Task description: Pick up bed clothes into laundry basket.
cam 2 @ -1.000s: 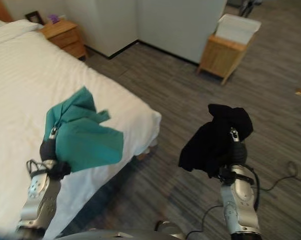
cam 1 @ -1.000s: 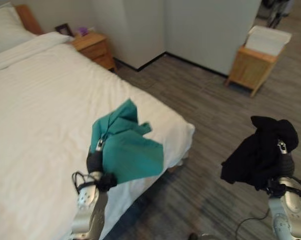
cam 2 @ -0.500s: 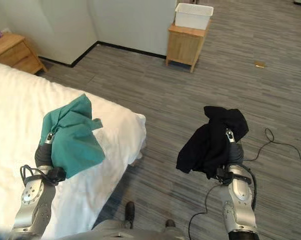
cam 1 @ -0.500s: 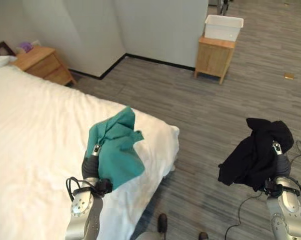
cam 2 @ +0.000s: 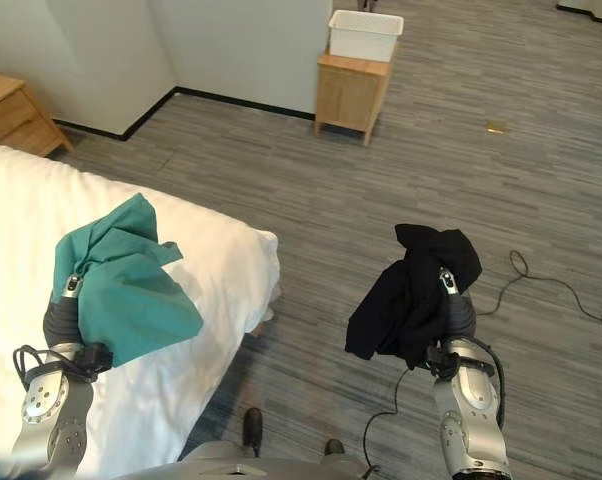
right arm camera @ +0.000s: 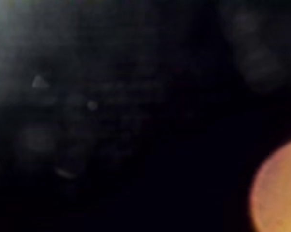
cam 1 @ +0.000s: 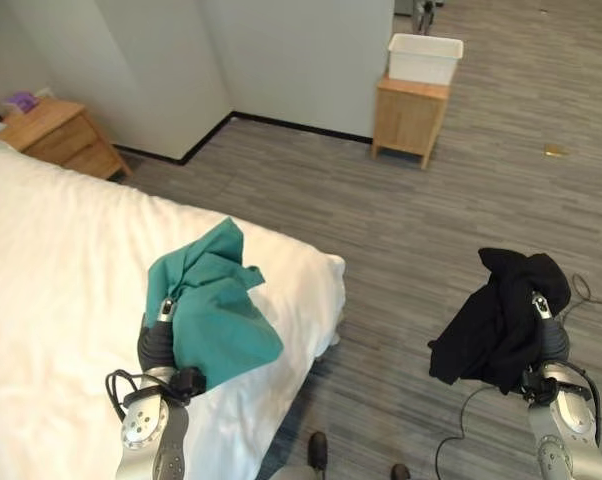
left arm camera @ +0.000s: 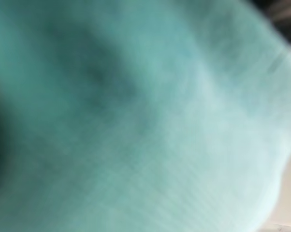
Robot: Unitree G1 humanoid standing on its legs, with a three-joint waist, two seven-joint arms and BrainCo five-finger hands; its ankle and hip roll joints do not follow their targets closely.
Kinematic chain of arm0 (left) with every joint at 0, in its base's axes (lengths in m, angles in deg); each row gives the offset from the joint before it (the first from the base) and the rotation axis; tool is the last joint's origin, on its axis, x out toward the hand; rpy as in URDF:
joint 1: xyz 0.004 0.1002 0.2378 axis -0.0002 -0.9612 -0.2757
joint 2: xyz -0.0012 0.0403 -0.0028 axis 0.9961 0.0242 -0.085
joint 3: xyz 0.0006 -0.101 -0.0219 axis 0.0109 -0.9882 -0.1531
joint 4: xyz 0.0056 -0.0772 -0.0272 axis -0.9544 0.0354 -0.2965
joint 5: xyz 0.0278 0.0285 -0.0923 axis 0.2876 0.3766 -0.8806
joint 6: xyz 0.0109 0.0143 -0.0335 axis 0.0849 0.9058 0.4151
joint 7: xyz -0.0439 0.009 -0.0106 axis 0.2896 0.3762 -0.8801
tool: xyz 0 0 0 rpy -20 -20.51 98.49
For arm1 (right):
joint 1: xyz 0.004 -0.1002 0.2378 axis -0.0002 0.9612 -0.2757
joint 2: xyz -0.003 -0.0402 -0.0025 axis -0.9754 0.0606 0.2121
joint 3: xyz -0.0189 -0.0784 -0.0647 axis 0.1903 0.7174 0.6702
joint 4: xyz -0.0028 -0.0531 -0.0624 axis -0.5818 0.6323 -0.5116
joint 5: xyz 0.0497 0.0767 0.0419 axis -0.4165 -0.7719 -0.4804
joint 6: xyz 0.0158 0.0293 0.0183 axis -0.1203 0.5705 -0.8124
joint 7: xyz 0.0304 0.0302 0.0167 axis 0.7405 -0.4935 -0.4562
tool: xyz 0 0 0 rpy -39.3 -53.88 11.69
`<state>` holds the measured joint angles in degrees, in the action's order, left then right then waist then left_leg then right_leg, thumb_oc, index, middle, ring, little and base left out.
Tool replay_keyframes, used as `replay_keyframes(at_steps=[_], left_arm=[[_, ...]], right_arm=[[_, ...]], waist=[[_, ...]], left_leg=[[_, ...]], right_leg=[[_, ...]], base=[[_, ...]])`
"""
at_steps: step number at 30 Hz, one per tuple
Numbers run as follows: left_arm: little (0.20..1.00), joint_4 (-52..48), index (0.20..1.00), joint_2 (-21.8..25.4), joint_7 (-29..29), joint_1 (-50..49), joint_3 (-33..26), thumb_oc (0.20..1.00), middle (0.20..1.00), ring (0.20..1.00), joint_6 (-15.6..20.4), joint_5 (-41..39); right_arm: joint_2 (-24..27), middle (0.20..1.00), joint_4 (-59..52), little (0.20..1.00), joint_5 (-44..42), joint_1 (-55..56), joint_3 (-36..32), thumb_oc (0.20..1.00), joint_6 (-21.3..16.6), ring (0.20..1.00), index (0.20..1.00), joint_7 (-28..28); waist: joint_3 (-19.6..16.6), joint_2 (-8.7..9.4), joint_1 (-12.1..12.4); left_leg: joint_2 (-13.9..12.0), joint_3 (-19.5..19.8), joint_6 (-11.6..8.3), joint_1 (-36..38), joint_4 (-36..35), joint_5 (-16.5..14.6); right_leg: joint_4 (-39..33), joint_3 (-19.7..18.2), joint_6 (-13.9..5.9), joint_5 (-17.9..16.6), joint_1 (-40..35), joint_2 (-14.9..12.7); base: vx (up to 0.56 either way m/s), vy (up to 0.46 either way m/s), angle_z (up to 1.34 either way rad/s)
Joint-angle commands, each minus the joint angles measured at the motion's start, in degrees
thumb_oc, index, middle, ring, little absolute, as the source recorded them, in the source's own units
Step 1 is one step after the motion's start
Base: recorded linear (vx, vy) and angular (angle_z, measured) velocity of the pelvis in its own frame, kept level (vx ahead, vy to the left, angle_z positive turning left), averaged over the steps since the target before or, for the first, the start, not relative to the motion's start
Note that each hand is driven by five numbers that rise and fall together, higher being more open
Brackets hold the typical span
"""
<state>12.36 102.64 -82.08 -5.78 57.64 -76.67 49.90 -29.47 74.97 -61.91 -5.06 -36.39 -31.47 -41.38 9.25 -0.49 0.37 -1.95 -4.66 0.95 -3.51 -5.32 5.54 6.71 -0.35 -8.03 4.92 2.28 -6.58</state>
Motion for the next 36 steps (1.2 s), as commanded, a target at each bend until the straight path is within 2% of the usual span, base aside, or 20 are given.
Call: replay_keyframes(at_steps=[1, 2, 4, 7, 8, 9, 13, 16, 17, 18, 20, 21, 22, 23, 26, 32, 33, 34, 35, 36], left_arm=[[0.2, -1.5, 0.2, 2.3, -0.4, 4.8, -1.4, 0.2, 0.2, 0.2, 5.0, 0.7], [0.2, -1.6, 0.2, 2.0, 0.1, 4.8, -1.3, 0.2, 0.2, 0.2, 5.2, 0.1], [0.2, -1.5, 0.2, 1.9, 0.2, 4.8, -1.1, 0.2, 0.2, 0.2, 5.4, -0.4], [0.2, 0.0, 0.2, 1.3, 0.7, 3.7, -1.2, 0.2, 0.2, 0.2, 4.7, -1.1], [0.2, 0.0, 0.2, 1.3, 0.8, 3.6, -1.2, 0.2, 0.2, 0.2, 4.7, -1.1], [0.2, 1.2, 0.2, 0.9, 1.4, 3.2, -1.5, 0.2, 0.2, 0.2, 4.2, -1.3], [0.2, 1.9, 0.2, -0.7, 2.6, 3.0, -0.8, 0.2, 0.2, 0.2, 3.6, -2.3], [0.2, 1.6, 0.2, -2.4, 4.7, 1.4, 0.7, 0.2, 0.2, 0.2, 2.9, -3.8], [0.2, 1.2, 0.2, -3.2, 4.8, 0.7, 1.1, 0.2, 0.2, 0.2, 2.6, -4.0], [0.2, 0.9, 0.2, -3.3, 4.8, 0.1, 1.2, 0.2, 0.2, 0.2, 2.3, -3.7], [0.2, 0.9, 0.2, -3.3, 4.7, -0.2, 1.3, 0.2, 0.2, 0.2, 2.3, -3.4], [0.2, 0.2, 0.2, -2.9, 4.5, -0.5, 1.2, 0.2, 0.2, 0.2, 2.2, -2.3], [0.2, 0.1, 0.2, -2.8, 4.4, -0.5, 1.2, 0.2, 0.2, 0.2, 2.2, -2.3], [0.2, -0.6, 0.2, -2.6, 4.6, -0.5, 0.9, 0.2, 0.2, 0.2, 2.1, -2.3], [0.2, -0.5, 0.2, -2.4, 4.7, 0.1, 1.0, 0.2, 0.2, 0.2, 2.1, -1.6], [0.2, 0.3, 0.2, -2.1, 2.7, 0.6, -1.1, 0.2, 0.2, 0.2, 2.6, -1.0], [0.2, 0.7, 0.2, -1.7, 2.0, 0.9, -1.6, 0.2, 0.2, 0.2, 2.4, -0.5], [0.2, 0.7, 0.2, -1.7, 2.0, 0.9, -1.6, 0.2, 0.2, 0.2, 2.4, -0.5], [0.2, 1.7, 0.2, -0.4, 0.9, 1.6, -2.2, 0.2, 0.2, 0.2, 2.3, 1.2], [0.2, 1.5, 0.2, 0.5, -0.2, 2.2, -2.6, 0.2, 0.2, 0.2, 2.5, 2.0]], right_arm=[[0.8, 0.2, -4.1, 0.2, 1.0, -1.3, -0.6, 0.2, -3.7, 0.2, 0.2, 0.2], [0.9, 0.2, -4.3, 0.2, 1.5, -0.9, -0.9, 0.2, -3.5, 0.2, 0.2, 0.2], [0.9, 0.2, -4.0, 0.2, 1.6, -1.1, -0.7, 0.2, -3.5, 0.2, 0.2, 0.3], [2.0, 0.2, -4.6, 0.2, 0.9, -1.1, 0.3, 0.2, -2.8, 0.2, 0.2, -0.8], [2.1, 0.2, -4.6, 0.2, 0.9, -1.1, 0.3, 0.2, -2.8, 0.2, 0.2, -0.8], [3.9, 0.2, -5.0, 0.2, 1.8, -0.6, -0.5, 0.2, -2.8, 0.2, 0.2, -1.4], [5.6, 0.2, -4.9, 0.2, 0.8, 0.2, -3.2, 0.2, -3.3, 0.2, 0.2, -0.9], [5.9, 0.2, -4.6, 0.2, -0.3, 1.1, -5.2, 0.2, -3.2, 0.2, 0.2, -0.4], [5.4, 0.2, -4.6, 0.2, -0.5, 1.3, -6.2, 0.2, -3.3, 0.2, 0.2, 0.3], [5.1, 0.2, -4.8, 0.2, -0.7, 1.5, -6.5, 0.2, -3.3, 0.2, 0.2, 0.3], [4.7, 0.2, -4.7, 0.2, -0.8, 1.6, -6.4, 0.2, -3.3, 0.2, 0.2, 0.4], [3.9, 0.2, -4.4, 0.2, -1.3, 1.8, -5.8, 0.2, -3.2, 0.2, 0.2, 0.4], [3.9, 0.2, -4.5, 0.2, -1.3, 1.8, -5.8, 0.2, -3.2, 0.2, 0.2, 0.4], [3.7, 0.2, -4.5, 0.2, -0.6, 1.9, -5.0, 0.2, -2.9, 0.2, 0.2, 0.0], [3.2, 0.2, -4.5, 0.2, 0.4, 1.8, -4.5, 0.2, -2.5, 0.2, 0.2, 0.1], [1.6, 0.2, -3.5, 0.2, -0.8, -0.4, -3.4, 0.2, -2.9, 0.2, 0.2, 0.4], [1.2, 0.2, -3.7, 0.2, -1.5, -1.0, -3.1, 0.2, -3.0, 0.2, 0.2, 0.5], [1.2, 0.2, -3.7, 0.2, -1.5, -1.0, -3.1, 0.2, -3.0, 0.2, 0.2, 0.5], [0.8, 0.2, -4.2, 0.2, -1.7, -2.3, -2.4, 0.2, -3.2, 0.2, 0.2, 0.4], [0.3, 0.2, -4.3, 0.2, -1.6, -2.7, -1.4, 0.2, -3.0, 0.2, 0.2, 0.3]], waist=[[-1.6, -0.48, 0.6], [-2.1, 0.25, 0.6], [-2.4, 0.67, 0.9], [-3.2, 1.91, 1.2], [-3.2, 1.86, 1.1], [-2.9, 1.95, 0.9], [-1.4, 1.93, -0.1], [-1.2, 1.82, -0.7], [-1.1, 1.98, -0.6], [-1.2, 2.08, -0.7], [-1.5, 2.19, -0.6], [-1.7, 2.16, -0.3], [-1.8, 2.23, -0.2], [-2.0, 2.08, -0.1], [-2.4, 2.04, -0.2], [-3.1, 2.01, 0.5], [-2.8, 1.72, 0.8], [-2.9, 1.72, 0.8], [-0.7, 0.81, 0.3], [1.2, -0.57, -0.4]], left_leg=[[-0.7, 4.9, -2.09, 1.9, 2.8, -3.2], [-1.1, 4.5, -2.92, 2.0, 2.5, -3.2], [-1.7, 4.2, -3.67, 1.9, 2.4, -3.0], [-4.2, 3.2, -6.35, 2.2, 1.8, -1.7], [-4.3, 3.2, -6.41, 2.2, 1.8, -1.7], [-6.7, 3.6, -8.87, 1.4, 2.4, 0.8], [-8.4, 3.2, -9.72, -1.3, 7.4, 3.1], [-7.0, 3.7, -9.26, -2.8, 10.8, 2.6], [-4.0, 4.5, -8.62, -4.3, 10.9, 1.5], [-2.5, 4.3, -7.82, -4.8, 10.2, 0.5], [-1.2, 3.6, -7.07, -5.2, 9.4, 0.1], [0.7, 1.5, -5.83, -6.8, 8.0, 0.6], [0.7, 1.4, -5.8, -6.8, 8.0, 0.6], [1.0, -1.0, -4.62, -6.1, 6.7, 0.2], [1.4, -1.4, -3.87, -5.3, 6.7, -0.6], [2.5, -3.1, -1.77, -3.5, 7.5, -4.0], [2.9, -3.4, -0.85, -2.8, 7.6, -4.8], [2.9, -3.5, -0.85, -2.8, 7.6, -4.8], [2.7, -4.0, 0.79, -0.4, 7.7, -6.1], [2.0, -4.3, 1.83, 2.7, 6.8, -6.7]], right_leg=[[0.9, 6.6, -0.32, -7.7, -0.2, -5.9], [-1.2, 7.2, -1.2, -9.7, -1.5, -7.8], [-2.9, 7.4, -1.77, -10.8, -1.6, -8.5], [-8.3, 8.2, -2.24, -8.6, -3.1, -6.1], [-8.4, 8.2, -2.19, -8.6, -3.2, -6.0], [-9.9, 8.4, -1.1, -7.2, -4.0, -3.4], [-10.8, 10.7, 0.65, -6.7, -5.4, -1.9], [-11.6, 11.6, 1.59, -5.9, -7.2, -1.7], [-11.6, 11.4, 1.79, -5.6, -7.8, -1.9], [-11.6, 11.3, 1.92, -5.6, -7.7, -1.8], [-11.6, 11.1, 1.95, -5.5, -7.7, -1.7], [-11.7, 10.9, 2.3, -5.4, -7.8, -0.7], [-11.7, 10.8, 2.28, -5.4, -7.7, -0.7], [-11.7, 10.7, 2.33, -5.1, -7.2, 0.3], [-11.6, 10.7, 2.24, -4.2, -7.9, 0.2], [-7.8, 10.6, 0.56, -3.0, -8.1, -2.8], [-2.1, 9.7, -0.02, -3.2, -6.0, -3.7], [-2.0, 9.7, -0.02, -3.2, -5.9, -3.7], [13.6, 7.9, -1.64, -8.3, 1.4, -3.7], [23.7, 7.8, -3.15, -13.0, 7.4, -4.2]], base=[[0.02, -0.198, -0.08], [0.03, -0.281, 0.02], [0.03, -0.225, -0.06], [0.04, -0.281, -0.09], [0.03, -0.371, -0.19], [0.01, -0.279, -0.18], [-0.02, -0.288, 0.28], [0.02, -0.154, 0.38], [0.05, -0.117, 0.19], [0.06, -0.1, 0.15], [0.05, -0.025, 0.11], [0.04, -0.01, 0.07], [0.06, 0.008, 0.11], [0.03, 0.025, 0.07], [0.09, 0.092, -0.22], [0.13, 0.139, -0.05], [0.04, 0.067, -0.16], [0.07, 0.193, -0.13], [0.13, 0.252, -0.09], [0.22, 0.299, -0.17]])
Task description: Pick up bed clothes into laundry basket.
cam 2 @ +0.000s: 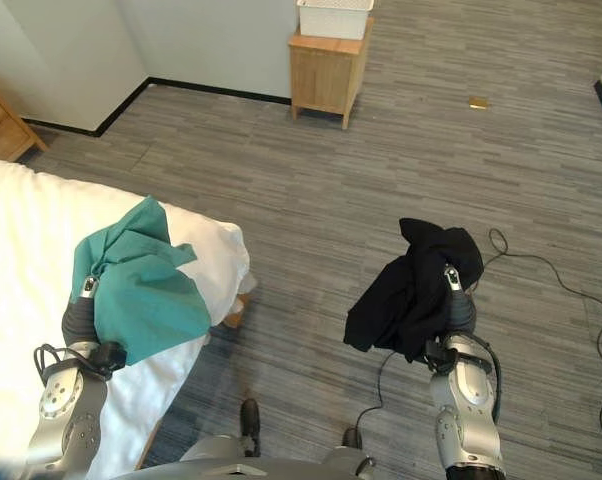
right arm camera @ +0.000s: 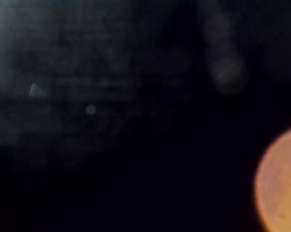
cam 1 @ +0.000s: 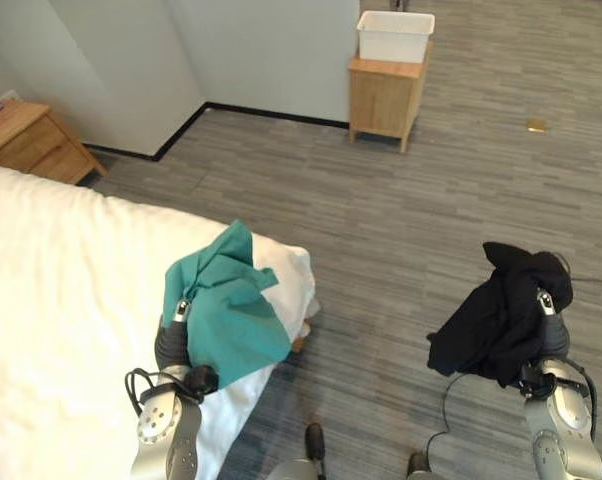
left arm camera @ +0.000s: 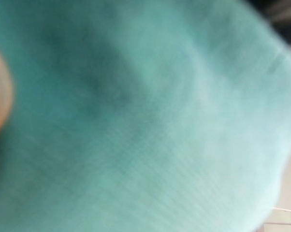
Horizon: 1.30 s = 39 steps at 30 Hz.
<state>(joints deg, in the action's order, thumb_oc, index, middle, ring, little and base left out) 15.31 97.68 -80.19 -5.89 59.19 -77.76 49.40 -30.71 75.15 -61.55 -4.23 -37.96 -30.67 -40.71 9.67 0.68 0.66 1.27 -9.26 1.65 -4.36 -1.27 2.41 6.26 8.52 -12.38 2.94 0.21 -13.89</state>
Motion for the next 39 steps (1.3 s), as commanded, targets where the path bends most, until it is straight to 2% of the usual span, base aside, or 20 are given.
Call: replay_keyframes(at_steps=[1, 5, 9, 10, 11, 14, 16, 17, 18, 20, 22, 26, 27, 29, 30, 34, 36, 37, 38, 39], left_arm=[[0.2, -1.8, 0.2, 5.9, -2.4, 2.4, -4.4, 0.2, 0.2, 0.2, 3.6, 3.1], [0.2, -2.1, 0.2, 7.3, -1.9, 3.1, -4.9, 0.2, 0.2, 0.2, 4.2, 3.8], [0.2, 0.4, 0.2, 7.3, -1.7, 5.9, -2.7, 0.2, 0.2, 0.2, 4.2, 3.1], [0.2, 0.5, 0.2, 7.3, -1.7, 5.9, -2.6, 0.2, 0.2, 0.2, 4.2, 3.1], [0.2, 0.5, 0.2, 7.0, -0.7, 6.1, -1.8, 0.2, 0.2, 0.2, 4.2, 2.5], [0.2, 0.0, 0.2, 6.4, 0.0, 5.6, -1.2, 0.2, 0.2, 0.2, 4.4, 2.5], [0.2, 0.0, 0.2, 5.1, 1.2, 5.2, -0.5, 0.2, 0.2, 0.2, 4.2, 0.8], [0.2, 0.1, 0.2, 5.1, 1.2, 5.2, -0.5, 0.2, 0.2, 0.2, 4.2, 0.8], [0.2, 0.6, 0.2, 4.4, 0.9, 4.9, -0.5, 0.2, 0.2, 0.2, 4.1, -1.0], [0.2, -0.3, 0.2, 4.5, 1.2, 3.9, -1.1, 0.2, 0.2, 0.2, 3.7, -1.4], [0.2, -0.5, 0.2, 4.3, 0.7, 3.4, -1.0, 0.2, 0.2, 0.2, 3.6, -1.6], [0.2, -0.6, 0.2, 3.6, 1.7, 2.1, -0.8, 0.2, 0.2, 0.2, 3.3, -2.8], [0.2, 0.2, 0.2, 3.4, 2.0, 1.3, -0.5, 0.2, 0.2, 0.2, 3.3, -2.8], [0.2, 0.5, 0.2, 3.0, 2.2, 1.0, -0.2, 0.2, 0.2, 0.2, 3.4, -2.9], [0.2, 0.9, 0.2, 2.4, 2.6, 0.3, 0.3, 0.2, 0.2, 0.2, 3.5, -3.1], [0.2, 0.9, 0.2, 2.1, 2.6, -0.4, 0.1, 0.2, 0.2, 0.2, 3.4, -2.2], [0.2, 0.6, 0.2, 2.7, 2.2, -0.5, -0.7, 0.2, 0.2, 0.2, 2.8, -1.3], [0.2, 0.5, 0.2, 2.8, 2.1, -0.2, -0.4, 0.2, 0.2, 0.2, 2.9, -0.9], [0.2, 0.6, 0.2, 3.4, 1.7, 0.2, -0.5, 0.2, 0.2, 0.2, 2.8, 0.5], [0.2, 0.4, 0.2, 3.7, 1.1, 1.0, -0.3, 0.2, 0.2, 0.2, 2.5, 0.8]], right_arm=[[1.4, 0.2, -4.5, 0.2, -1.7, -3.6, 0.4, 0.2, -3.8, 0.2, 0.2, -0.4], [2.3, 0.2, -5.3, 0.2, 1.3, -2.0, -0.5, 0.2, -3.2, 0.2, 0.2, -0.7], [1.6, 0.2, -5.8, 0.2, -1.1, -1.4, -1.5, 0.2, -4.3, 0.2, 0.2, 0.0], [1.6, 0.2, -5.8, 0.2, -1.1, -1.3, -1.5, 0.2, -4.4, 0.2, 0.2, 0.0], [2.0, 0.2, -6.1, 0.2, -0.5, -1.0, -1.3, 0.2, -4.3, 0.2, 0.2, -0.3], [2.7, 0.2, -5.5, 0.2, -0.3, -1.0, -0.6, 0.2, -4.2, 0.2, 0.2, -0.6], [3.7, 0.2, -5.2, 0.2, -1.5, -0.6, -0.2, 0.2, -3.8, 0.2, 0.2, -1.1], [3.7, 0.2, -5.1, 0.2, -1.5, -0.7, -0.2, 0.2, -3.8, 0.2, 0.2, -1.1], [4.6, 0.2, -4.7, 0.2, -2.5, -2.0, 0.8, 0.2, -4.3, 0.2, 0.2, -0.6], [5.5, 0.2, -5.0, 0.2, -3.1, -1.9, 0.5, 0.2, -4.5, 0.2, 0.2, -0.8], [6.2, 0.2, -3.9, 0.2, -2.4, -3.5, 0.7, 0.2, -4.3, 0.2, 0.2, 0.7], [6.3, 0.2, -3.7, 0.2, -2.8, -4.8, 1.2, 0.2, -4.0, 0.2, 0.2, 0.7], [6.1, 0.2, -3.4, 0.2, -2.7, -5.5, 1.7, 0.2, -4.2, 0.2, 0.2, 0.5], [5.9, 0.2, -2.8, 0.2, -2.6, -5.6, 2.2, 0.2, -4.1, 0.2, 0.2, 0.4], [5.8, 0.2, -1.9, 0.2, -1.8, -5.9, 3.3, 0.2, -3.9, 0.2, 0.2, 0.4], [5.4, 0.2, -2.0, 0.2, -0.8, -5.0, 3.1, 0.2, -3.5, 0.2, 0.2, 0.0], [4.7, 0.2, -3.2, 0.2, 0.1, -4.4, 3.2, 0.2, -2.4, 0.2, 0.2, -0.5], [4.2, 0.2, -3.8, 0.2, 0.3, -3.5, 3.4, 0.2, -2.4, 0.2, 0.2, -0.8], [3.7, 0.2, -3.1, 0.2, 1.5, -2.3, 3.2, 0.2, -2.2, 0.2, 0.2, -1.4], [3.3, 0.2, -3.1, 0.2, 1.1, -2.2, 3.1, 0.2, -2.1, 0.2, 0.2, -1.2]], waist=[[1.5, -2.54, -1.0], [2.3, -3.22, -3.5], [0.7, -0.95, -6.1], [0.8, -1.39, -6.3], [-0.1, -1.03, -6.8], [-1.0, -1.43, -6.7], [-1.5, -2.34, -7.1], [-1.6, -2.15, -7.3], [-1.3, -1.07, -6.3], [-0.1, 0.86, -4.0], [1.2, 2.12, -1.5], [1.1, 2.85, 2.4], [0.2, 1.95, 4.2], [-0.4, 1.45, 5.0], [-1.7, 0.63, 6.4], [-3.5, -0.68, 6.5], [-5.3, -0.13, 6.5], [-6.0, 0.05, 6.0], [-6.4, 1.77, 6.0], [-5.8, 1.25, 5.3]], left_leg=[[-1.8, 0.5, 1.52, 5.2, 2.3, -3.9], [-2.1, 2.5, 1.52, 9.2, 0.8, -4.6], [-0.7, 5.1, -0.79, 15.1, -1.1, -8.9], [-1.2, 5.3, -0.93, 15.4, -1.2, -9.1], [-1.8, 6.6, -2.27, 17.4, -0.7, -10.0], [-3.1, 7.3, -3.7, 19.1, 1.5, -9.6], [-6.3, 7.7, -7.48, 16.2, 15.5, -0.3], [-6.1, 8.0, -7.5, 15.9, 15.5, -0.1], [-8.8, 6.6, -8.7, 9.6, 32.6, 8.0], [-7.6, 8.1, -7.1, 3.4, 45.9, 8.7], [-7.2, 7.2, -6.18, -3.8, 49.7, 6.6], [-8.2, 4.8, -5.95, -10.6, 40.2, 4.8], [-6.6, 3.5, -5.93, -13.4, 29.6, 5.0], [-5.8, 2.5, -5.47, -13.6, 22.6, 5.2], [-3.6, 1.8, -5.25, -12.7, 10.7, 6.2], [-3.2, -3.8, -5.99, -12.4, 0.1, 10.9], [-2.8, -7.4, -3.82, -10.3, 1.1, 10.3], [-2.0, -9.0, -2.43, -9.9, 2.0, 9.5], [1.5, -7.6, 0.79, -7.8, 3.8, 5.8], [1.6, -6.8, 1.9, -5.6, 4.1, 3.9]], right_leg=[[27.7, -0.4, 1.09, -13.1, 11.5, 2.4], [30.4, -0.4, 1.71, -10.5, 19.2, 4.9], [6.5, 2.0, 3.06, -8.4, 20.6, 6.1], [5.1, 2.5, 3.13, -8.9, 19.6, 6.6], [-4.7, 2.1, 2.79, -11.2, 18.2, 7.5], [-5.6, 3.1, 2.57, -13.3, 17.0, 7.3], [-3.2, 2.6, 5.55, -11.7, 13.8, 8.9], [-3.3, 2.7, 5.6, -11.8, 13.9, 8.7], [-4.2, 3.2, 9.27, -8.5, 9.0, 10.2], [-5.3, 1.8, 11.84, -5.6, 3.7, 11.0], [-7.4, 1.4, 11.91, -4.9, -0.4, 10.9], [-9.7, 0.1, 11.0, -3.3, -5.8, 11.1], [-10.8, -0.8, 10.18, -2.3, -8.4, 12.1], [-11.1, -1.3, 9.8, -1.3, -9.5, 12.5], [-11.3, -2.2, 9.14, 0.7, -12.2, 12.9], [-10.9, -2.6, 8.39, 3.3, -17.5, 13.1], [-6.4, -2.6, 7.13, 3.5, -18.8, 11.3], [-3.2, -1.5, 6.25, 2.5, -18.6, 9.9], [16.1, -1.4, 2.13, -11.3, -14.1, 6.1], [25.0, -2.4, 1.22, -16.4, -10.1, 5.3]], base=[[0.28, 0.202, -0.32], [0.29, 0.017, -0.16], [0.54, -0.122, 0.2], [0.57, -0.193, 0.37], [0.54, -0.189, 0.34], [0.48, -0.176, 0.38], [0.58, -0.254, 0.42], [0.55, -0.385, 0.6], [0.58, -0.42, 0.37], [0.66, -0.448, -0.09], [0.4, -0.204, -0.48], [0.52, -0.053, -0.52], [0.61, 0.025, -0.52], [0.63, 0.079, -0.66], [0.62, 0.095, -0.46], [0.69, 0.099, -0.22], [0.67, 0.111, 0.02], [0.52, 0.211, 0.33], [0.71, 0.296, 0.28], [0.53, 0.241, 0.18]])
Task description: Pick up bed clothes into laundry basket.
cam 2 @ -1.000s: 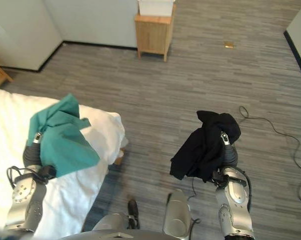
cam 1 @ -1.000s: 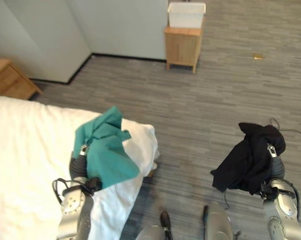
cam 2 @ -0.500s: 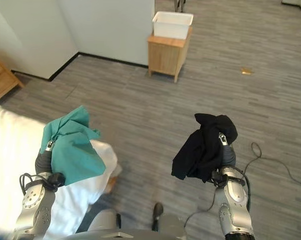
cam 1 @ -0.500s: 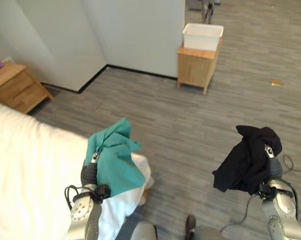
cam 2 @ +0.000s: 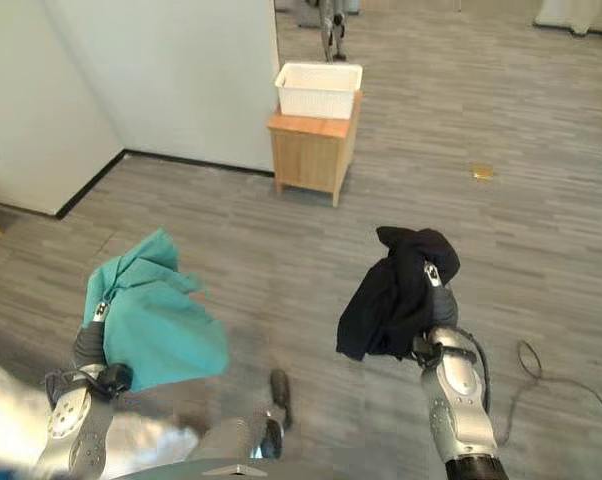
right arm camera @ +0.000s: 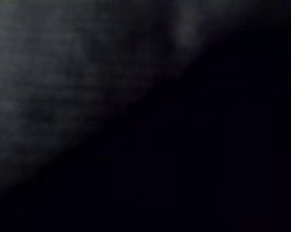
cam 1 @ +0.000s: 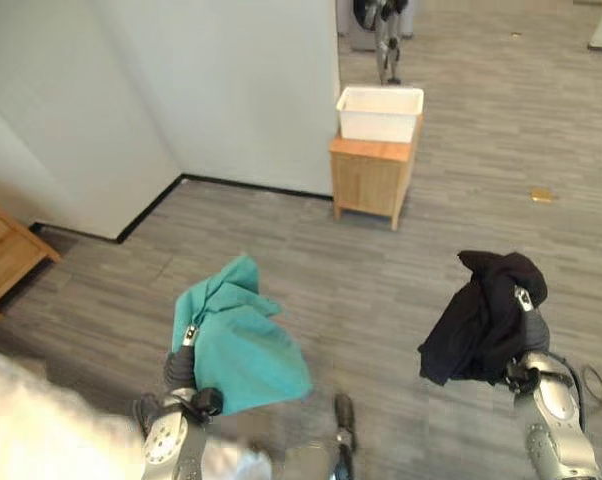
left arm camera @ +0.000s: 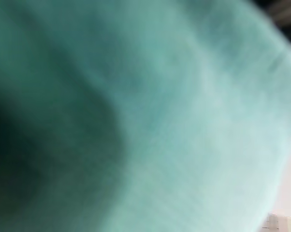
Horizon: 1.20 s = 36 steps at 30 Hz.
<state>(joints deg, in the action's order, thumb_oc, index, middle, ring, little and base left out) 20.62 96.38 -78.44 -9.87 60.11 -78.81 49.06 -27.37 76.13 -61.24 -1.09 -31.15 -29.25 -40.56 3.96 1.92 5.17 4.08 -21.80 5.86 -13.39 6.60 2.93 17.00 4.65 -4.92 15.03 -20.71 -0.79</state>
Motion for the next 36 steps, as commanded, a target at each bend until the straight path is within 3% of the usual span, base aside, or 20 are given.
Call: replay_keyframes(at_steps=[1, 2, 4, 6, 7, 9, 11, 12, 13, 15, 16, 17, 18, 19, 20, 22, 24, 29, 32, 36], left_arm=[[0.2, -4.9, 0.2, 5.0, -0.7, 5.1, -1.3, 0.2, 0.2, 0.2, 3.5, 1.1], [0.2, -5.8, 0.2, 5.0, -1.1, 5.6, -1.4, 0.2, 0.2, 0.2, 3.9, 1.0], [0.2, -5.8, 0.2, 6.2, -1.5, 6.8, -0.9, 0.2, 0.2, 0.2, 4.2, 2.5], [0.2, -5.7, 0.2, 6.6, -1.1, 7.6, -0.4, 0.2, 0.2, 0.2, 4.2, 2.3], [0.2, -5.1, 0.2, 7.1, 0.0, 8.9, 0.9, 0.2, 0.2, 0.2, 4.0, 1.9], [0.2, -4.9, 0.2, 7.2, 0.5, 9.2, 1.7, 0.2, 0.2, 0.2, 3.8, 2.0], [0.2, -4.2, 0.2, 7.5, 0.6, 10.4, 2.2, 0.2, 0.2, 0.2, 3.8, 2.6], [0.2, -4.0, 0.2, 7.3, 0.4, 11.1, 2.5, 0.2, 0.2, 0.2, 4.0, 2.9], [0.2, -4.0, 0.2, 7.3, 0.4, 11.1, 2.5, 0.2, 0.2, 0.2, 4.0, 2.9], [0.2, -4.6, 0.2, 6.7, 0.9, 10.5, 2.4, 0.2, 0.2, 0.2, 4.0, 3.3], [0.2, -5.0, 0.2, 6.7, 1.3, 10.3, 3.1, 0.2, 0.2, 0.2, 4.0, 3.3], [0.2, -5.0, 0.2, 6.7, 1.3, 10.3, 3.1, 0.2, 0.2, 0.2, 4.0, 3.3], [0.2, -5.0, 0.2, 6.4, 1.2, 10.8, 3.0, 0.2, 0.2, 0.2, 4.1, 3.0], [0.2, -5.2, 0.2, 6.4, 1.0, 11.2, 3.3, 0.2, 0.2, 0.2, 3.9, 2.2], [0.2, -5.5, 0.2, 6.3, 0.8, 11.8, 3.9, 0.2, 0.2, 0.2, 3.9, 1.9], [0.2, -5.7, 0.2, 6.3, 0.9, 13.3, 5.6, 0.2, 0.2, 0.2, 3.5, 2.4], [0.2, -5.5, 0.2, 6.3, 1.8, 12.7, 6.4, 0.2, 0.2, 0.2, 3.7, 1.8], [0.2, -6.7, 0.2, 5.9, 3.1, 12.0, 7.1, 0.2, 0.2, 0.2, 3.8, 1.3], [0.2, -7.3, 0.2, 5.5, 3.7, 10.9, 7.0, 0.2, 0.2, 0.2, 3.8, 1.1], [0.2, -7.2, 0.2, 6.0, 3.7, 10.2, 6.6, 0.2, 0.2, 0.2, 3.5, 1.2]], right_arm=[[-0.1, 0.2, -4.1, 0.2, 0.8, -5.4, -3.7, 0.2, -3.5, 0.2, 0.2, -1.4], [-1.2, 0.2, -4.3, 0.2, -1.0, -5.2, -3.9, 0.2, -3.6, 0.2, 0.2, -1.7], [-1.2, 0.2, -4.5, 0.2, 0.3, -4.6, -4.6, 0.2, -3.9, 0.2, 0.2, -1.4], [-1.2, 0.2, -5.4, 0.2, -0.3, -3.9, -5.1, 0.2, -3.7, 0.2, 0.2, -1.9], [-0.5, 0.2, -5.8, 0.2, -0.8, -3.0, -6.3, 0.2, -3.9, 0.2, 0.2, -2.8], [-0.6, 0.2, -5.9, 0.2, -0.6, -2.6, -6.8, 0.2, -3.9, 0.2, 0.2, -2.5], [-0.8, 0.2, -6.1, 0.2, -0.9, -1.9, -7.6, 0.2, -4.1, 0.2, 0.2, -2.2], [-0.5, 0.2, -6.9, 0.2, -0.7, -1.1, -8.0, 0.2, -4.3, 0.2, 0.2, -2.2], [-0.6, 0.2, -6.9, 0.2, -0.7, -1.0, -8.0, 0.2, -4.3, 0.2, 0.2, -2.2], [0.0, 0.2, -7.2, 0.2, 0.0, -1.0, -8.1, 0.2, -4.1, 0.2, 0.2, -2.3], [0.4, 0.2, -7.2, 0.2, -1.0, -1.0, -7.8, 0.2, -4.2, 0.2, 0.2, -2.6], [0.4, 0.2, -7.2, 0.2, -1.0, -1.1, -7.8, 0.2, -4.2, 0.2, 0.2, -2.6], [0.9, 0.2, -6.8, 0.2, -1.4, -1.9, -7.6, 0.2, -4.7, 0.2, 0.2, -2.9], [1.3, 0.2, -6.6, 0.2, -1.6, -2.5, -7.2, 0.2, -5.0, 0.2, 0.2, -2.2], [1.7, 0.2, -5.9, 0.2, -2.3, -3.2, -7.0, 0.2, -5.3, 0.2, 0.2, -1.4], [2.4, 0.2, -4.9, 0.2, -4.3, -5.3, -6.4, 0.2, -5.2, 0.2, 0.2, -0.5], [3.4, 0.2, -4.5, 0.2, -1.8, -4.5, -5.1, 0.2, -4.9, 0.2, 0.2, -1.5], [3.6, 0.2, -4.2, 0.2, -1.1, -4.2, -5.1, 0.2, -3.7, 0.2, 0.2, -2.4], [2.0, 0.2, -3.5, 0.2, -0.2, -2.5, -5.7, 0.2, -3.5, 0.2, 0.2, -2.7], [1.4, 0.2, -3.6, 0.2, 0.0, -0.7, -6.2, 0.2, -3.2, 0.2, 0.2, -3.2]], waist=[[-0.2, -0.2, 0.9], [1.4, -1.62, -0.7], [3.9, -4.55, -5.3], [4.2, -4.4, -7.1], [4.7, -3.89, -9.3], [4.5, -3.76, -10.2], [3.9, -2.25, -11.6], [3.2, -1.19, -11.9], [3.3, -1.37, -12.0], [2.4, -1.4, -11.6], [1.8, -1.33, -11.5], [1.7, -1.12, -11.6], [1.9, -0.49, -11.2], [2.7, 0.19, -10.2], [3.8, 1.08, -9.1], [5.3, 2.18, -7.1], [4.6, 0.81, -5.2], [3.6, -0.3, -5.3], [1.8, -1.23, -6.0], [1.7, -1.16, -6.4]], left_leg=[[-1.5, 5.6, -2.3, 3.2, -3.7, 3.5], [-1.9, 6.7, -1.47, 6.6, -4.4, 2.1], [-2.7, 9.5, -0.58, 14.6, -6.0, -1.0], [-2.5, 10.5, -1.26, 16.0, -6.0, -1.4], [-2.0, 12.4, -2.54, 18.8, -6.1, -2.4], [-1.8, 13.6, -3.23, 20.1, -6.4, -3.2], [-1.2, 15.3, -5.06, 23.2, -6.3, -5.9], [-1.8, 15.7, -6.76, 26.4, -7.1, -6.8], [-2.0, 15.8, -6.82, 26.7, -7.3, -6.8], [-3.3, 15.5, -8.5, 29.0, -6.4, -6.1], [-6.3, 15.9, -11.23, 27.3, 3.0, -3.7], [-6.1, 16.0, -11.19, 27.0, 3.2, -3.5], [-7.8, 16.4, -13.34, 22.6, 14.9, 0.6], [-9.8, 16.0, -13.87, 18.5, 21.9, 2.6], [-9.2, 16.4, -12.61, 14.1, 26.6, 2.0], [-9.6, 15.6, -10.2, 5.0, 20.7, -0.4], [-8.7, 17.3, -9.93, 8.2, 4.9, -0.6], [-6.5, 22.1, -10.44, 11.6, -0.4, 0.1], [-5.6, 21.3, -9.44, 16.2, -7.4, -1.0], [-4.8, 21.1, -8.61, 16.7, -7.4, -1.9]], right_leg=[[14.3, 1.3, -6.19, -28.7, 11.2, -7.6], [21.9, 0.3, -6.09, -31.1, 16.2, -7.6], [31.3, 1.2, -4.26, -24.3, 30.0, -5.5], [26.8, 2.3, -3.37, -22.0, 31.9, -5.6], [18.0, 3.3, -2.65, -19.5, 34.1, -5.8], [12.8, 3.8, -2.77, -20.1, 34.3, -5.7], [-3.3, 4.4, -3.32, -21.1, 33.8, -6.1], [-13.0, 7.4, -4.45, -23.0, 32.5, -6.2], [-13.7, 7.7, -4.44, -23.2, 32.0, -6.0], [-15.9, 13.7, -4.71, -25.1, 31.3, -6.3], [-14.7, 12.4, -2.77, -22.9, 28.7, -5.1], [-14.8, 12.4, -2.73, -23.1, 28.9, -5.3], [-14.5, 11.5, -0.86, -21.8, 27.5, -4.5], [-14.8, 10.9, 0.38, -20.5, 25.3, -3.8], [-15.9, 10.6, 1.39, -19.7, 23.7, -3.7], [-18.6, 9.7, 0.98, -19.1, 20.0, -3.9], [-18.0, 7.0, 0.13, -17.4, 18.4, -2.9], [-17.6, 4.3, 0.35, -16.6, 17.6, -2.4], [-18.6, 3.0, -0.15, -16.3, 17.1, -2.6], [-18.6, 1.9, -0.39, -16.3, 17.4, -3.1]], base=[[0.34, 0.176, 0.06], [0.58, 0.172, 0.44], [0.75, 0.154, 0.62], [0.45, -0.035, 1.15], [0.54, -0.093, 1.59], [0.49, -0.098, 1.32], [0.68, -0.198, 1.15], [0.65, -0.188, 1.23], [0.6, -0.177, 1.17], [0.52, -0.223, 0.28], [0.48, -0.258, -0.27], [0.45, -0.316, -0.49], [0.24, -0.245, -0.34], [0.31, -0.325, -0.5], [0.36, -0.286, -0.46], [0.39, -0.102, -0.43], [0.44, 0.1, -1.07], [0.22, 0.07, -0.72], [0.17, 0.126, -0.15], [0.05, 0.081, -0.18]])
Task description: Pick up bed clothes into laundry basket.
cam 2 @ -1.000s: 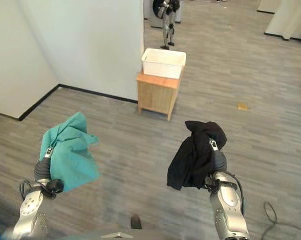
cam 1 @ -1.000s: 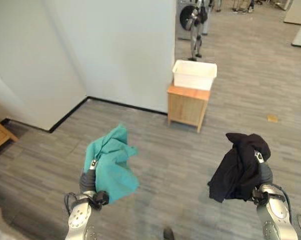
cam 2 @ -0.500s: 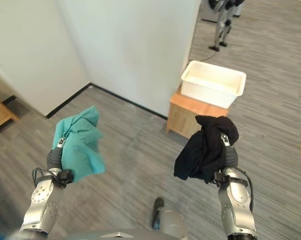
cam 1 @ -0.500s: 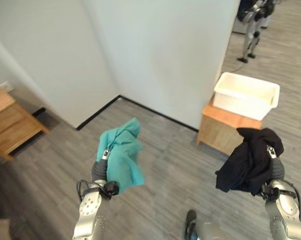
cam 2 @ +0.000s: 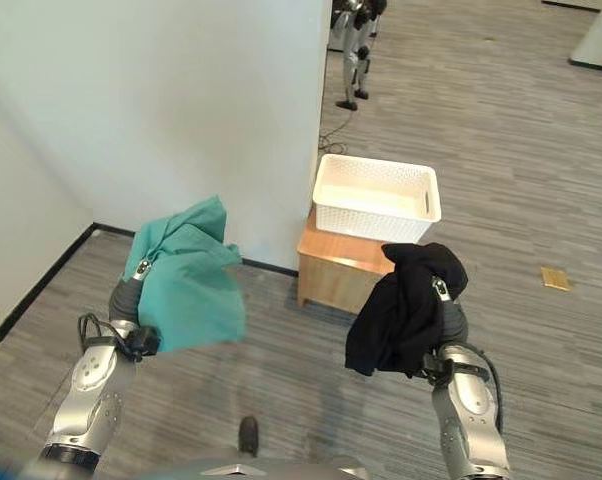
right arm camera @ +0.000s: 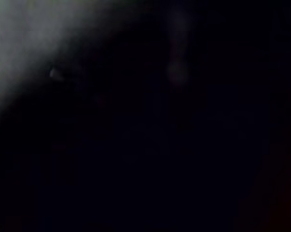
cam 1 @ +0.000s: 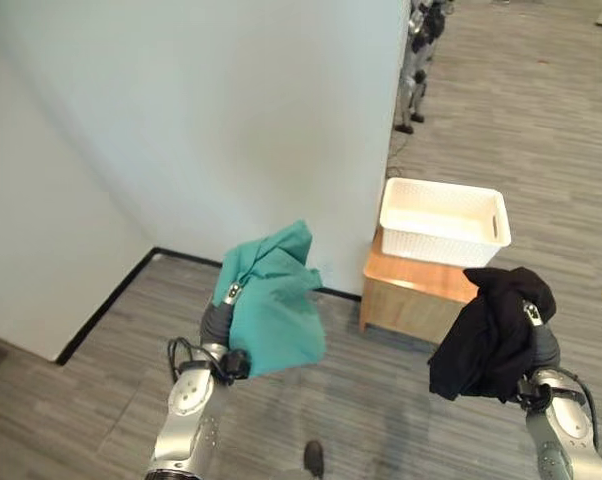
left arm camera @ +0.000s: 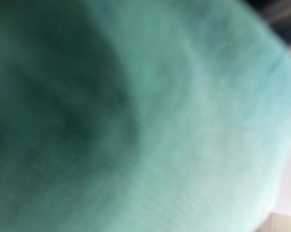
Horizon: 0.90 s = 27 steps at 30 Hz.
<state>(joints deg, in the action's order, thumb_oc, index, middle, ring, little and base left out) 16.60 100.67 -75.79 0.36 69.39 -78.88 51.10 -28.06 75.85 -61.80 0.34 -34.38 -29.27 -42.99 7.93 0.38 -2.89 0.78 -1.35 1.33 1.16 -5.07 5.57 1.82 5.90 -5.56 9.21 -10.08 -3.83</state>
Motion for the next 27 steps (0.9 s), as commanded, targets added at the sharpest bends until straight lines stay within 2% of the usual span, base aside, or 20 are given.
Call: replay_keyframes(at_steps=[1, 3, 4, 6, 8, 9, 10, 11, 12, 13, 14, 16, 18, 19, 20, 21, 23, 24, 25, 27], left_arm=[[0.2, -3.2, 0.2, 1.8, 1.0, -0.1, -2.7, 0.2, 0.2, 0.2, 3.6, -0.8], [0.2, -3.1, 0.2, 2.0, 0.9, -0.2, -2.8, 0.2, 0.2, 0.2, 3.5, -0.7], [0.2, -2.3, 0.2, 2.7, 0.4, 1.4, -1.9, 0.2, 0.2, 0.2, 3.4, -0.6], [0.2, -1.6, 0.2, 3.2, 0.0, 3.0, -0.9, 0.2, 0.2, 0.2, 3.2, -0.1], [0.2, -1.5, 0.2, 3.8, -0.3, 5.0, 0.4, 0.2, 0.2, 0.2, 3.4, 0.1], [0.2, -1.5, 0.2, 3.8, -0.3, 5.0, 0.5, 0.2, 0.2, 0.2, 3.4, 0.1], [0.2, -1.8, 0.2, 3.8, 0.1, 5.1, 0.8, 0.2, 0.2, 0.2, 3.3, -0.4], [0.2, -1.8, 0.2, 4.0, 0.6, 5.2, 1.3, 0.2, 0.2, 0.2, 3.1, -0.8], [0.2, -1.7, 0.2, 4.0, 0.6, 5.2, 1.3, 0.2, 0.2, 0.2, 3.1, -0.8], [0.2, -1.6, 0.2, 4.2, 0.6, 5.4, 1.7, 0.2, 0.2, 0.2, 3.2, -1.0], [0.2, -1.2, 0.2, 4.6, 0.4, 5.0, 1.6, 0.2, 0.2, 0.2, 3.2, -1.3], [0.2, -1.1, 0.2, 4.9, 0.3, 4.9, 1.3, 0.2, 0.2, 0.2, 3.1, -1.3], [0.2, -1.9, 0.2, 5.1, 0.4, 4.4, 0.0, 0.2, 0.2, 0.2, 3.3, -0.4], [0.2, -2.1, 0.2, 5.4, 0.8, 3.7, -0.3, 0.2, 0.2, 0.2, 3.2, -0.8], [0.2, -1.5, 0.2, 4.2, 0.6, 3.7, -1.0, 0.2, 0.2, 0.2, 3.4, -1.8], [0.2, -1.3, 0.2, 3.3, 1.1, 4.0, -0.8, 0.2, 0.2, 0.2, 3.2, -2.5], [0.2, -1.1, 0.2, 2.2, 1.1, 3.9, -0.4, 0.2, 0.2, 0.2, 3.1, -2.8], [0.2, -1.6, 0.2, 1.2, 2.0, 3.2, 0.3, 0.2, 0.2, 0.2, 2.8, -3.2], [0.2, -1.6, 0.2, 0.9, 2.4, 2.9, 0.5, 0.2, 0.2, 0.2, 2.8, -3.8], [0.2, -1.4, 0.2, 0.7, 3.3, 2.2, 1.8, 0.2, 0.2, 0.2, 2.1, -4.6]], right_arm=[[2.1, 0.2, -3.3, 0.2, 0.5, -2.1, -3.0, 0.2, -3.2, 0.2, 0.2, -0.7], [1.9, 0.2, -4.0, 0.2, 1.0, -1.7, -3.3, 0.2, -3.2, 0.2, 0.2, -0.7], [1.4, 0.2, -4.5, 0.2, 0.9, -1.8, -3.7, 0.2, -3.5, 0.2, 0.2, -0.5], [0.7, 0.2, -5.1, 0.2, 1.1, -1.2, -4.0, 0.2, -3.7, 0.2, 0.2, -0.2], [0.1, 0.2, -5.2, 0.2, 2.7, -1.7, -4.0, 0.2, -4.1, 0.2, 0.2, 0.4], [0.1, 0.2, -5.2, 0.2, 2.8, -1.7, -4.0, 0.2, -4.1, 0.2, 0.2, 0.5], [0.0, 0.2, -5.0, 0.2, 3.4, -1.5, -4.4, 0.2, -4.1, 0.2, 0.2, 1.0], [-0.3, 0.2, -5.0, 0.2, 3.5, -1.4, -4.8, 0.2, -4.1, 0.2, 0.2, 1.3], [-0.4, 0.2, -5.0, 0.2, 3.5, -1.3, -4.8, 0.2, -4.1, 0.2, 0.2, 1.3], [-0.5, 0.2, -4.7, 0.2, 3.5, -1.7, -4.6, 0.2, -4.4, 0.2, 0.2, 1.6], [-0.5, 0.2, -4.7, 0.2, 3.2, -2.6, -3.7, 0.2, -4.2, 0.2, 0.2, 1.6], [-0.4, 0.2, -4.9, 0.2, 3.2, -3.0, -3.3, 0.2, -4.1, 0.2, 0.2, 1.6], [0.6, 0.2, -5.3, 0.2, 3.6, -3.7, -2.7, 0.2, -4.0, 0.2, 0.2, 1.1], [0.5, 0.2, -5.2, 0.2, 3.5, -3.7, -2.2, 0.2, -3.6, 0.2, 0.2, 1.0], [1.8, 0.2, -4.6, 0.2, 2.4, -3.2, -2.3, 0.2, -4.2, 0.2, 0.2, 0.8], [2.3, 0.2, -4.4, 0.2, 1.5, -3.2, -2.6, 0.2, -4.1, 0.2, 0.2, 0.8], [3.0, 0.2, -4.0, 0.2, 1.0, -3.2, -2.5, 0.2, -4.1, 0.2, 0.2, 0.8], [4.1, 0.2, -4.1, 0.2, 1.0, -3.3, -2.6, 0.2, -3.3, 0.2, 0.2, 0.3], [4.2, 0.2, -4.0, 0.2, 1.0, -3.2, -3.0, 0.2, -3.2, 0.2, 0.2, 0.1], [4.1, 0.2, -4.2, 0.2, 1.0, -2.4, -4.3, 0.2, -3.3, 0.2, 0.2, 0.4]], waist=[[-2.3, 0.39, 1.7], [-1.6, 0.21, 1.4], [0.0, -0.41, -0.2], [0.6, -1.07, -0.7], [1.0, -2.58, -0.2], [1.0, -2.54, -0.3], [0.8, -2.71, -0.5], [-0.1, -1.97, -0.4], [-0.1, -1.92, -0.3], [-0.6, -1.43, 0.1], [-1.3, -0.15, 0.8], [-1.4, 0.3, 1.2], [-1.7, 1.23, 2.2], [-1.9, 1.43, 2.4], [-1.2, 0.74, 2.1], [-0.8, 0.62, 1.5], [-0.3, 0.93, 0.9], [0.6, 1.59, 1.4], [0.5, 1.99, 1.6], [0.0, 2.6, 0.9]], left_leg=[[-1.5, 0.6, -4.06, 2.1, 4.3, -4.6], [-1.3, 0.2, -3.28, 1.9, 4.5, -4.9], [-1.7, 0.8, -2.66, 1.1, 4.9, -4.6], [-2.3, 0.4, -2.57, 0.3, 5.1, -4.4], [-4.4, -0.2, -3.21, 0.1, 4.0, -3.8], [-4.3, -0.1, -3.19, 0.2, 3.9, -3.9], [-5.0, 0.4, -3.63, 0.2, 3.7, -3.7], [-6.1, 0.1, -5.01, 0.2, 3.4, -3.9], [-6.0, 0.1, -4.97, 0.3, 3.4, -4.0], [-6.9, -0.2, -5.86, 0.2, 3.4, -4.1], [-9.2, -0.7, -7.64, 0.6, 3.4, -4.0], [-10.2, -1.3, -8.27, 1.0, 3.2, -3.7], [-13.6, -1.6, -10.38, 0.7, 3.9, -2.6], [-15.5, -1.5, -11.07, 0.4, 4.1, -2.0], [-19.7, -1.7, -12.64, -1.0, 7.5, 4.4], [-20.0, -2.5, -11.64, -2.3, 9.8, 4.7], [-20.2, -4.2, -10.88, -3.5, 13.0, 4.7], [-15.1, -1.4, -10.16, -5.3, 16.6, 1.8], [-12.9, -1.2, -9.83, -6.7, 16.6, 1.2], [-10.9, -7.9, -7.59, -8.5, 14.7, -0.6]], right_leg=[[-3.4, 0.6, 0.23, -10.5, 6.8, -0.1], [-0.7, -0.3, -0.05, -10.3, 8.5, -0.3], [6.7, -4.7, -0.97, -9.0, 12.7, 1.0], [11.0, -6.5, -1.73, -7.6, 14.4, 0.5], [14.9, -4.1, -1.14, -9.3, 15.5, -6.6], [15.1, -4.0, -1.19, -9.1, 15.4, -6.7], [14.8, -4.4, -1.3, -10.7, 14.9, -9.5], [11.2, -4.8, -2.72, -14.4, 13.7, -13.6], [10.8, -4.7, -2.8, -14.5, 13.4, -13.7], [7.8, -4.3, -3.84, -16.1, 12.7, -15.7], [4.3, -4.0, -5.75, -18.5, 12.4, -17.5], [3.1, -3.6, -6.54, -18.7, 12.0, -17.4], [0.0, -0.8, -8.06, -15.3, 10.2, -15.9], [-1.3, -0.9, -7.89, -13.4, 9.5, -14.6], [-0.6, -0.6, -5.87, -11.3, 8.7, -11.0], [-1.2, 0.2, -4.99, -11.0, 8.0, -10.3], [-2.3, 2.1, -4.06, -11.2, 6.8, -9.9], [-3.4, 2.6, -3.58, -11.2, 5.5, -9.8], [-3.6, 2.8, -3.29, -11.5, 5.5, -9.6], [-4.1, 4.0, -2.85, -11.4, 5.0, -8.9]], base=[[0.01, 0.044, 0.09], [-0.07, 0.063, 0.17], [-0.12, 0.061, 0.01], [-0.14, -0.009, -0.02], [-0.11, -0.122, -0.03], [-0.03, -0.153, -0.01], [0.01, -0.298, -0.04], [0.01, -0.293, -0.01], [0.03, -0.353, -0.1], [0.04, -0.449, -0.04], [0.04, -0.454, -0.17], [0.02, -0.369, -0.31], [0.02, -0.528, -0.12], [0.02, -0.735, -0.1], [-0.02, -0.644, -0.15], [-0.02, -0.457, -0.03], [-0.03, -0.297, 0.25], [-0.01, -0.427, 0.37], [0.02, -0.373, 0.23], [0.05, -0.163, 0.1]])
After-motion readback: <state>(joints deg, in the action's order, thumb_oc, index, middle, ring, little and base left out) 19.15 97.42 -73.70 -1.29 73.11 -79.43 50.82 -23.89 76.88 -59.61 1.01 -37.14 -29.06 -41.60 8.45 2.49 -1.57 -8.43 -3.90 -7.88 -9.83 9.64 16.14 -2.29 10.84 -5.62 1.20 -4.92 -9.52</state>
